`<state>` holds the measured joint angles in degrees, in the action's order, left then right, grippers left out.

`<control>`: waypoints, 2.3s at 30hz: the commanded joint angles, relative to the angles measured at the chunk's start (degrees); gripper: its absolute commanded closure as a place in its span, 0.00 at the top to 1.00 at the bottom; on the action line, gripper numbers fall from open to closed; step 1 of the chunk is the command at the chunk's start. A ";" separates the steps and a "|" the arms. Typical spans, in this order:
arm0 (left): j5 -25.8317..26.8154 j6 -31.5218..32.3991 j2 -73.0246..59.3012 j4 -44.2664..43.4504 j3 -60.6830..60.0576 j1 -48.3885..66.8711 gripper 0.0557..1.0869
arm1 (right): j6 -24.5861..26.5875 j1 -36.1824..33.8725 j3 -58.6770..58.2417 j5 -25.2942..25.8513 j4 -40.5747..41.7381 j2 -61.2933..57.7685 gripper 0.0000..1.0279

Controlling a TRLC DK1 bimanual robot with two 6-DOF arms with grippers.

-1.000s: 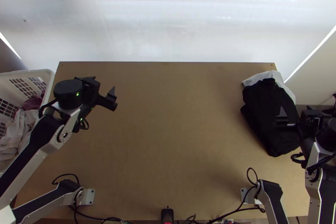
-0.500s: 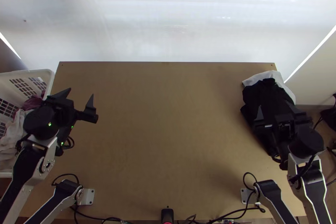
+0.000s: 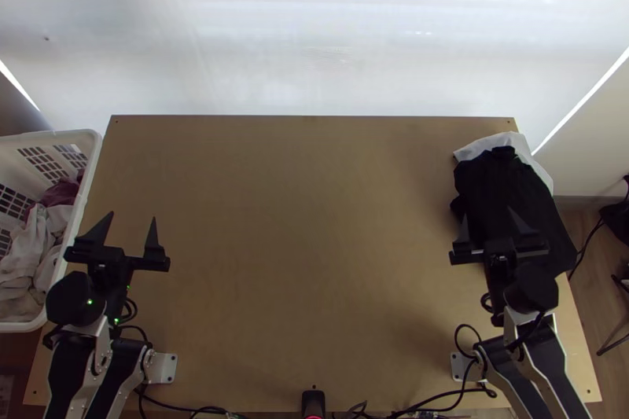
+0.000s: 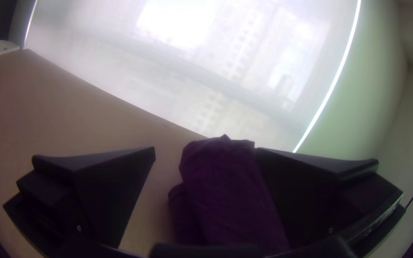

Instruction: Fold the t-shirt

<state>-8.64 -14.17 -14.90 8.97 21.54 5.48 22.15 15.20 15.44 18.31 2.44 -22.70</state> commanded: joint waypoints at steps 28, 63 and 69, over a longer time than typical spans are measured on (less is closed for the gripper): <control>10.05 -4.37 14.81 3.86 -17.23 0.41 0.95 | 4.65 7.74 -10.08 -9.96 -15.01 7.84 0.96; 10.14 -4.37 14.90 3.77 -17.23 0.50 0.95 | 5.97 2.73 -10.08 -22.70 -19.14 22.79 0.96; 10.14 -4.37 14.90 3.77 -17.23 0.50 0.95 | 5.97 2.73 -10.08 -22.70 -19.14 22.79 0.96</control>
<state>1.50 -18.57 0.01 12.75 4.29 6.00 28.16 17.93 5.34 -4.40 -16.73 0.08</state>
